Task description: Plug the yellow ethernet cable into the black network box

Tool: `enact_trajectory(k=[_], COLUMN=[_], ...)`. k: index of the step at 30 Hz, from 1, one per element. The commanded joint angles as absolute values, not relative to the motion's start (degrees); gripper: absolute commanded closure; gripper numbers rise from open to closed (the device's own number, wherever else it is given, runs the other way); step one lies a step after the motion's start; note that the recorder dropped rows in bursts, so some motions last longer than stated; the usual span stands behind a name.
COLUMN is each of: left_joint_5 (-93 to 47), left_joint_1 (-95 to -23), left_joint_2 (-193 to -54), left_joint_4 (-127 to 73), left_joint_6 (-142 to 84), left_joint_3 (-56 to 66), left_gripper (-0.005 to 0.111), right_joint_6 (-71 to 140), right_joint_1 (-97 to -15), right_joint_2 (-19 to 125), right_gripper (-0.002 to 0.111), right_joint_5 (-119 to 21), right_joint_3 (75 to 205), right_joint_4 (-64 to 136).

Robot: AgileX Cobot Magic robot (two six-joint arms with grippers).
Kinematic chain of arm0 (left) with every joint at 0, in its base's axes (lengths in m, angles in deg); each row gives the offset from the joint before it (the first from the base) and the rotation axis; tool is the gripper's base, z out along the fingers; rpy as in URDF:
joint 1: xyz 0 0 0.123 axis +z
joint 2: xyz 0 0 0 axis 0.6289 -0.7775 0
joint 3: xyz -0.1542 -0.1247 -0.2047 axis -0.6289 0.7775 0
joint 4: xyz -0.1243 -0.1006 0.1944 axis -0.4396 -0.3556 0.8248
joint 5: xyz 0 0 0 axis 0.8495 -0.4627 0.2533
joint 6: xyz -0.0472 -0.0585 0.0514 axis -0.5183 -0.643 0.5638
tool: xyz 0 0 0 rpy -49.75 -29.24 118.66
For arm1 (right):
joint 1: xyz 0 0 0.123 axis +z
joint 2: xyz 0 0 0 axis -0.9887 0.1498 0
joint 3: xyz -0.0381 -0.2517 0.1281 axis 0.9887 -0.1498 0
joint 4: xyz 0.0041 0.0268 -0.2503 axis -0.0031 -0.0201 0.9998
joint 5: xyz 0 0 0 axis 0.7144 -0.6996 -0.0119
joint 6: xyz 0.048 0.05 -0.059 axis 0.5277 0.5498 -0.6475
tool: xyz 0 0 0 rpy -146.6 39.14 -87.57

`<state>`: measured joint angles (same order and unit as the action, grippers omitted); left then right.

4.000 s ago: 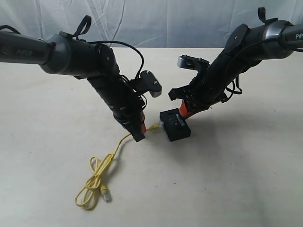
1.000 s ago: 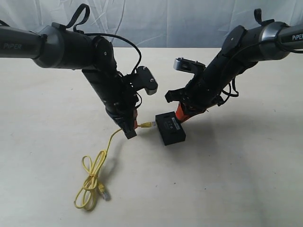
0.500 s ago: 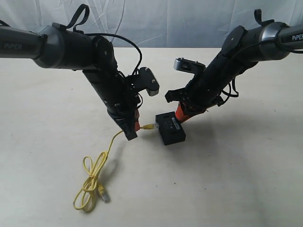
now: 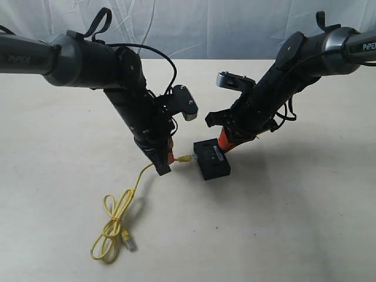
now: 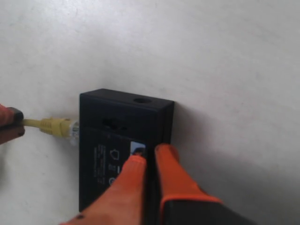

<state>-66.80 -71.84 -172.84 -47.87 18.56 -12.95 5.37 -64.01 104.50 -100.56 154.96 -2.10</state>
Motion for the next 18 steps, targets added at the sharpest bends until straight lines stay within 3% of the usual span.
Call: enact_trajectory(k=[1,18], left_joint_5=[-65.86,-66.30], left_joint_1=[-72.17,-72.17], left_joint_2=[-173.33,-172.47], left_joint_4=[-48.93,-48.51], left_joint_6=[18.66,18.22], left_joint_3=[-13.09,-13.09], left_gripper=[0.106,0.106], right_joint_6=[5.02,5.02], right_joint_1=[-63.95,-63.95], right_joint_2=[104.64,104.64], right_gripper=[0.102,0.102], right_joint_5=[-100.41,-100.65], right_joint_3=[154.74,154.74], right_joint_4=[-2.15,-2.15])
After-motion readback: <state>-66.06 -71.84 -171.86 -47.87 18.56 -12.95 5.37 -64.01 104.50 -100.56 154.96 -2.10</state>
